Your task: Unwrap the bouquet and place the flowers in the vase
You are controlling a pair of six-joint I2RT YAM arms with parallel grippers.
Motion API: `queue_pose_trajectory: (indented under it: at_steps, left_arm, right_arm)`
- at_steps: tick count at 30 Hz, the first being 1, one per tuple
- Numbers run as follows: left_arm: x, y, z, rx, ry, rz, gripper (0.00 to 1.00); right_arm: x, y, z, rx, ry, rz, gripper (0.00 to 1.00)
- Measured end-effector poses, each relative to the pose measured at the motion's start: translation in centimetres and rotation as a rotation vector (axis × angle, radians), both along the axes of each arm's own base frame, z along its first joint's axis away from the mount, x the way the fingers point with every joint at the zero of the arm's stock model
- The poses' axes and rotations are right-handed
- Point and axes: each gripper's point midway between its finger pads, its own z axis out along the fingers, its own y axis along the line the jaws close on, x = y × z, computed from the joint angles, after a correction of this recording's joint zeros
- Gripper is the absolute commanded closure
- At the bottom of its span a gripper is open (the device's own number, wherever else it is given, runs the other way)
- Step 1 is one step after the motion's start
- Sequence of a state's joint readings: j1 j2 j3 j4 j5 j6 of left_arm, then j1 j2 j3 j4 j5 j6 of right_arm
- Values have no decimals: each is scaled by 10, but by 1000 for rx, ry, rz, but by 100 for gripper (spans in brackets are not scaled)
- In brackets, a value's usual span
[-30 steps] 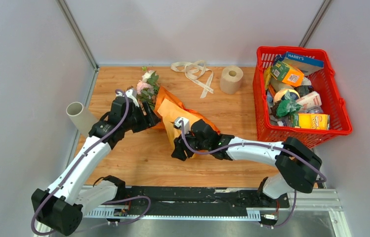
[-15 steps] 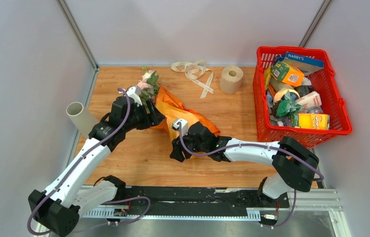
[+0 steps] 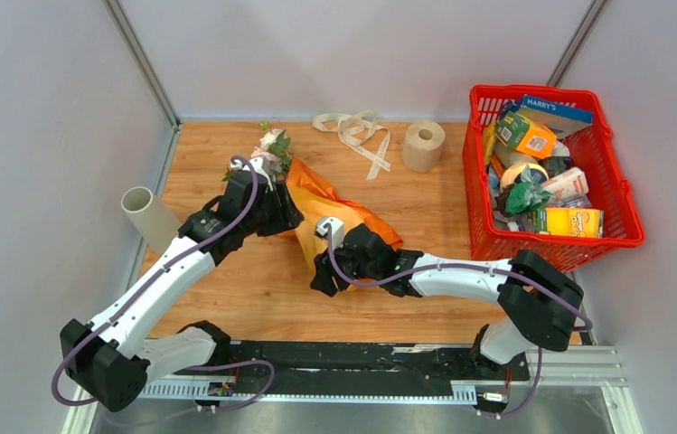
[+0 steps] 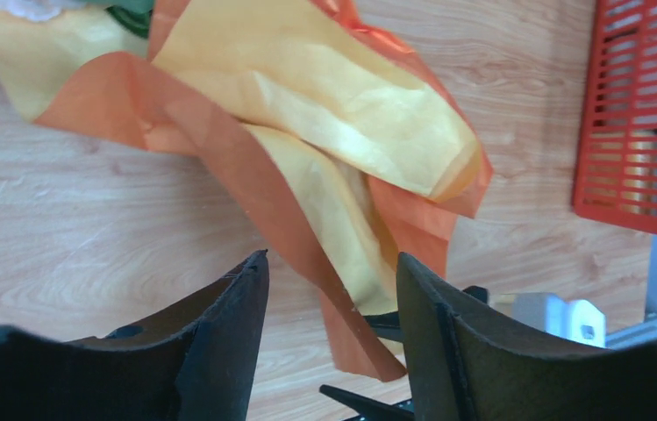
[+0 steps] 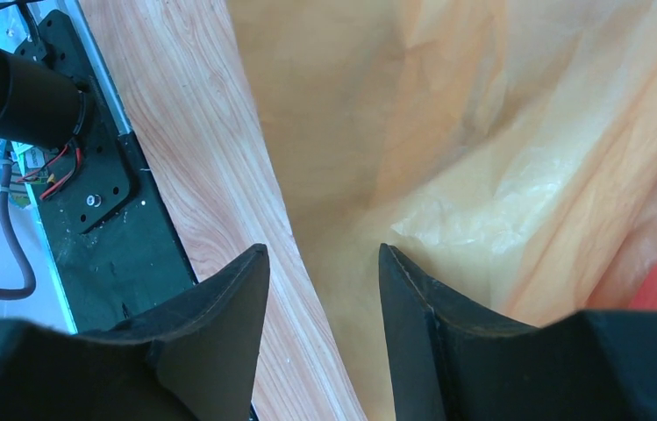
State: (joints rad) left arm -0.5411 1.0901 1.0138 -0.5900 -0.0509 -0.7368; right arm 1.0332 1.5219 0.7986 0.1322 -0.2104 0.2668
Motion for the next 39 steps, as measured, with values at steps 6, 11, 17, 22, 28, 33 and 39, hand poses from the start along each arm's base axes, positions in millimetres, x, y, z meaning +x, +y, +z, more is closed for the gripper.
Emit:
queue_pose_trajectory:
  at_steps: [6, 11, 17, 22, 28, 33, 39]
  left_arm:
    - [-8, 15, -20, 34, 39, 70, 100]
    - [-22, 36, -38, 54, 74, 161, 100]
    - [-60, 73, -73, 109, 149, 270, 100]
    - [-77, 88, -80, 116, 171, 326, 100]
    - [-95, 100, -84, 91, 186, 372, 67]
    - [-99, 107, -63, 43, 129, 404, 55]
    - [-74, 97, 1, -8, -14, 374, 55]
  right_arm:
    - [1, 0, 5, 12, -1, -13, 41]
    - [1, 0, 36, 83, -31, -22, 39]
    - [15, -2, 66, 155, -87, -107, 52]
    - [41, -5, 57, 127, -124, -224, 53]
    - [61, 1, 14, 19, -107, -281, 54]
    - [61, 1, -21, -53, -79, -278, 55]
    - [42, 9, -55, -122, -74, -248, 55]
